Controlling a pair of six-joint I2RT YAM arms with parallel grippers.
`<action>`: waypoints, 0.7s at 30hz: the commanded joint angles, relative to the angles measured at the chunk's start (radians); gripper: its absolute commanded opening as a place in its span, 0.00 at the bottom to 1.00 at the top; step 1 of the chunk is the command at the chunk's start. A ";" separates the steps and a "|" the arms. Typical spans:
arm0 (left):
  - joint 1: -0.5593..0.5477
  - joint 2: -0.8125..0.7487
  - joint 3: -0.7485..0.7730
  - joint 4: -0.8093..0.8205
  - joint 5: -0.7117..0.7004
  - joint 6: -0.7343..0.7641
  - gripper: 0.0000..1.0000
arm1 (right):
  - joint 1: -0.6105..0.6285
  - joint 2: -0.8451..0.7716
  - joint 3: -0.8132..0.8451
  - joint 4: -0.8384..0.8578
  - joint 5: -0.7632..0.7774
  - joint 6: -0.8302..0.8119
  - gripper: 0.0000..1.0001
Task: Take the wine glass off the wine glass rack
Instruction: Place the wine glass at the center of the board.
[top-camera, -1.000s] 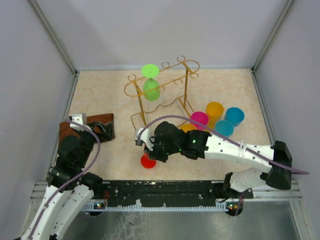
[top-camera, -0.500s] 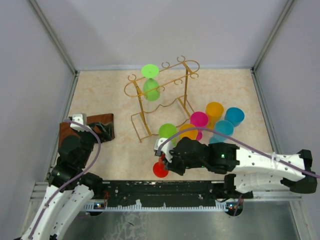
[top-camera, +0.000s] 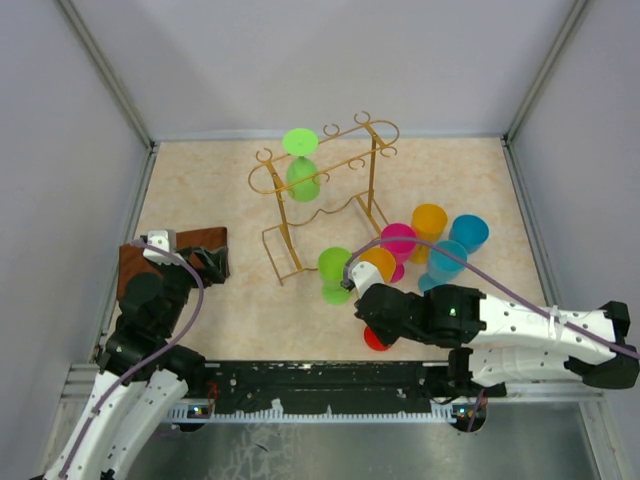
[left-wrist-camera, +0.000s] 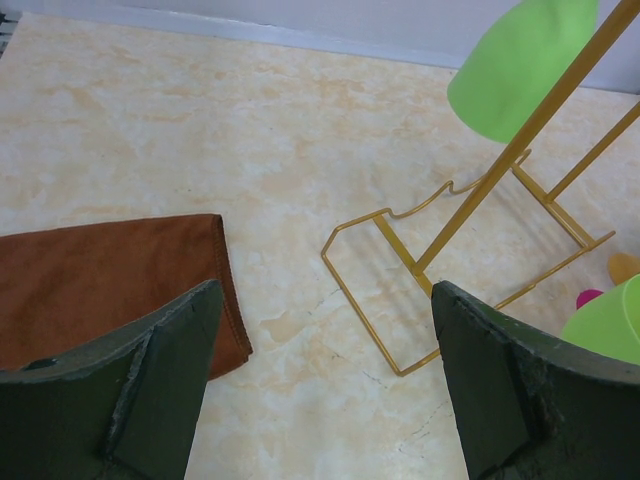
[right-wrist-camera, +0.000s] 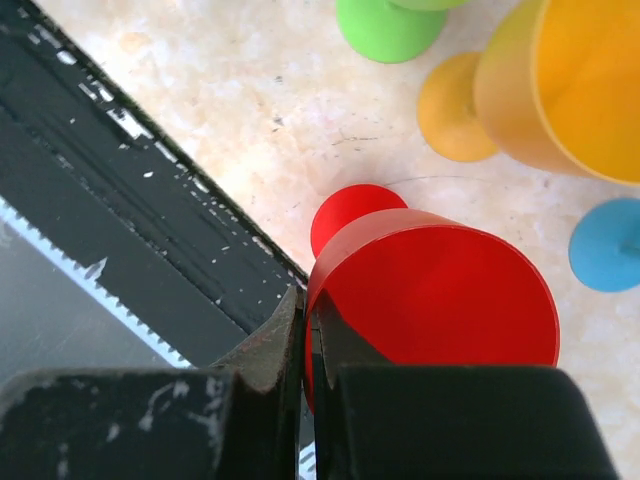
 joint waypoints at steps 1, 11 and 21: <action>0.000 -0.007 -0.011 0.043 0.022 -0.003 0.91 | -0.031 -0.009 0.027 -0.004 0.120 0.098 0.00; 0.000 0.031 0.017 0.040 0.045 -0.022 0.91 | -0.153 0.024 -0.020 0.081 0.009 0.044 0.00; 0.000 0.019 0.004 0.052 0.047 -0.011 0.91 | -0.154 0.048 -0.041 0.073 0.004 0.044 0.08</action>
